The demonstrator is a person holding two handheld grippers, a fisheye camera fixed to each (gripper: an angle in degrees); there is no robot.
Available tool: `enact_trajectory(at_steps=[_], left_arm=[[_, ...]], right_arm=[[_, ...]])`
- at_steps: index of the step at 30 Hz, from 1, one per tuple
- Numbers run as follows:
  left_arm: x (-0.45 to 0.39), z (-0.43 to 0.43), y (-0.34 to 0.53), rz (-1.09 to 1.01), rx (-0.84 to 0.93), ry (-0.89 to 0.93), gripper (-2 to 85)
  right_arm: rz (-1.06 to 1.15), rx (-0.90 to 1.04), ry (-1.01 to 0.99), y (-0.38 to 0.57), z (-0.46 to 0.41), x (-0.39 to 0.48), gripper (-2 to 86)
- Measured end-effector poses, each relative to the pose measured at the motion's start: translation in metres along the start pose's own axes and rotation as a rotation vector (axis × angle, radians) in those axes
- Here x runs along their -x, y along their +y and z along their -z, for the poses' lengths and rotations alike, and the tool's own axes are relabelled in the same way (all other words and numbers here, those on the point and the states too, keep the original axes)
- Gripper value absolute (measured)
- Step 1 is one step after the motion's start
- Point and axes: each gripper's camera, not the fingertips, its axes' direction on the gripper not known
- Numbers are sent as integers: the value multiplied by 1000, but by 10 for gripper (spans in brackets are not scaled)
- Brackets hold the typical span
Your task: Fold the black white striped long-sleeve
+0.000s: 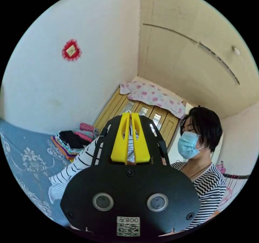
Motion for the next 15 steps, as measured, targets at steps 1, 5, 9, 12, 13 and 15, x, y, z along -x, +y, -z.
enact_trajectory(at_steps=[1, 5, 9, 12, 13, 15], left_arm=[[-14, 15, 2, -24, -6, -3, 7], [-105, 114, 24, -181, -50, -57, 7], [-175, 194, 58, -296, -98, -127, 7], [-208, 240, 87, -345, -126, -148, 7], [-213, 248, 92, -351, -129, -150, 7], [-229, 275, 114, -369, -130, -159, 7]], right_arm=[[19, 5, -6, -9, -14, 9, 2], [75, 6, -74, -39, -60, 32, 2], [103, 27, -104, -60, -102, 44, 2], [119, 40, -120, -71, -136, 49, 2], [121, 41, -123, -75, -149, 49, 2], [117, 39, -136, -80, -169, 46, 3]])
